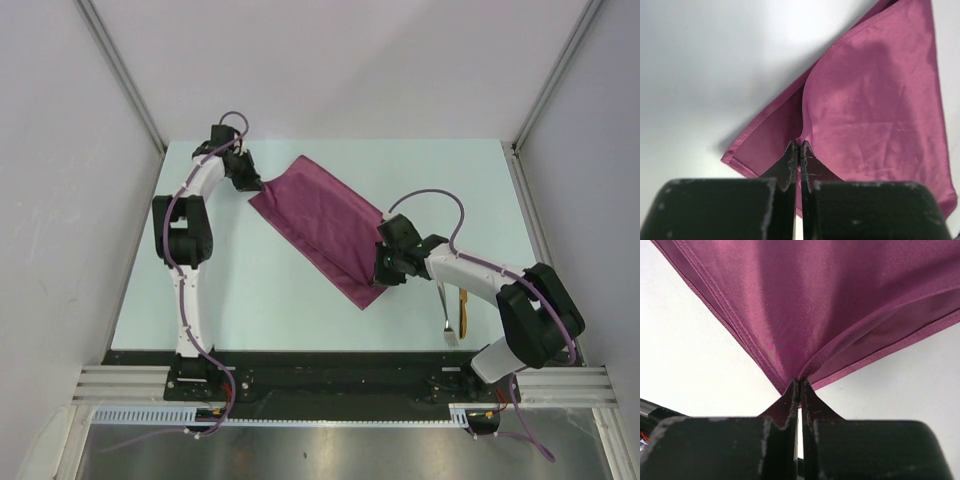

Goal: Fold the napkin into a case and place the utensils inside
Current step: Fold and flatten the napkin at the center of the board.

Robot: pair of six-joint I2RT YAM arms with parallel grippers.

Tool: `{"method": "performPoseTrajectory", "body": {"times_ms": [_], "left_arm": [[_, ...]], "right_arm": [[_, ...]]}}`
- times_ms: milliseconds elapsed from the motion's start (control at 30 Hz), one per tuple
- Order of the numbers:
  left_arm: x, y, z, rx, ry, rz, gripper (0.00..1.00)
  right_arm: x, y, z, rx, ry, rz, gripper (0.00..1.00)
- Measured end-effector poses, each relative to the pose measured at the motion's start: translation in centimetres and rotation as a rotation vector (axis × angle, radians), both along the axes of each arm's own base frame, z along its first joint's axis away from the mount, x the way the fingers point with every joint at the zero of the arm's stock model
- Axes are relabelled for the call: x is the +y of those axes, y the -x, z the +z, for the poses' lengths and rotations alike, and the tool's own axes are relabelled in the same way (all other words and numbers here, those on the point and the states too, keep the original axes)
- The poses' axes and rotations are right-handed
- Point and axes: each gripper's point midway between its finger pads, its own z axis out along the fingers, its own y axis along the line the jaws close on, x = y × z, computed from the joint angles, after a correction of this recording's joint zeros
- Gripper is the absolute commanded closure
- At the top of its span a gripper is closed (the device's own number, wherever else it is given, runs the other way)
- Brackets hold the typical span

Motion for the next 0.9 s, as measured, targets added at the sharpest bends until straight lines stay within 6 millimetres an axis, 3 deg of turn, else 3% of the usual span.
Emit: {"method": "performPoseTrajectory", "body": {"times_ms": [200,433,900], "left_arm": [[0.4,0.5,-0.4,0.022,-0.022,0.004,0.99],[0.9,1.1,-0.8,0.051,-0.047,0.014,0.99],[1.9,1.4,-1.1,0.074,-0.075,0.027,0.98]], "right_arm": [[-0.1,0.9,-0.9,0.020,0.003,-0.003,1.00],[0.5,0.9,-0.1,-0.003,-0.023,0.002,1.00],[1.5,1.9,-0.8,0.013,-0.032,0.024,1.00]]}}
